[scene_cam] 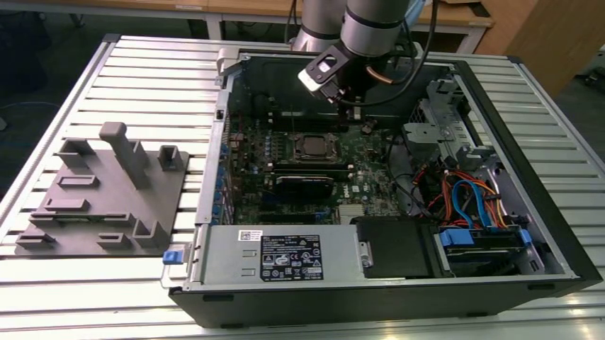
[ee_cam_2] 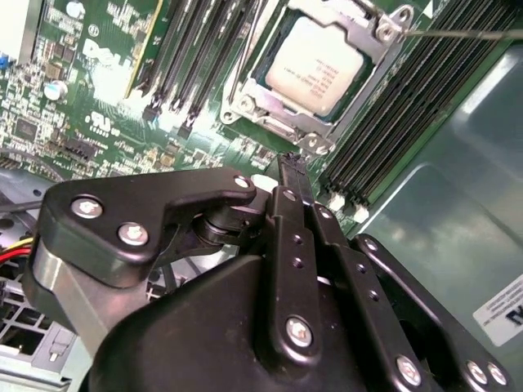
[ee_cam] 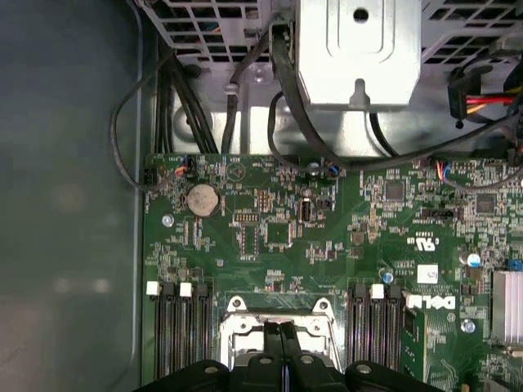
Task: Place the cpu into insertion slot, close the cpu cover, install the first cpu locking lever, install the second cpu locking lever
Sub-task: 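Close the cpu cover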
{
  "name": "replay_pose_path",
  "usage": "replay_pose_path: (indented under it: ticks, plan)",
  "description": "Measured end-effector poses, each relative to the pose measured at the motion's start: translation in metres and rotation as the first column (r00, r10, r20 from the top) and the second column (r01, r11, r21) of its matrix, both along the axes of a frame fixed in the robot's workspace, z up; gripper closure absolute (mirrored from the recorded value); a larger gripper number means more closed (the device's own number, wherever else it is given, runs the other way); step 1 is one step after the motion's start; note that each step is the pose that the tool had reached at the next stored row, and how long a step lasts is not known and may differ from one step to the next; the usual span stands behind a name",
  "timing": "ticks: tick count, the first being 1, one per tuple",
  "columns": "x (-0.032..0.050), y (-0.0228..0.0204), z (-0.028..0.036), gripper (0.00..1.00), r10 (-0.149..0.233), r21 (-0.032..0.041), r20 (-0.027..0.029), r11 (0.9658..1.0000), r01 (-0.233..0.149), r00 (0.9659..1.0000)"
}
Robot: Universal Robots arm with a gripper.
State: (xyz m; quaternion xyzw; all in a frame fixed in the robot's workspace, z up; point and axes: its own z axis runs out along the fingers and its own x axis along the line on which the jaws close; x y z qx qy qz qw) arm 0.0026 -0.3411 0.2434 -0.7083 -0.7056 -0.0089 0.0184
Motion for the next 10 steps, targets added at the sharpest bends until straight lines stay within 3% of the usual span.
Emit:
replay_pose_path:
  ticks: [10]
  plan:
    - [-0.0209, 0.0000, -0.0047, 0.90, 0.000, -0.0001, 0.0000, 1.0000, 0.000, 1.0000]
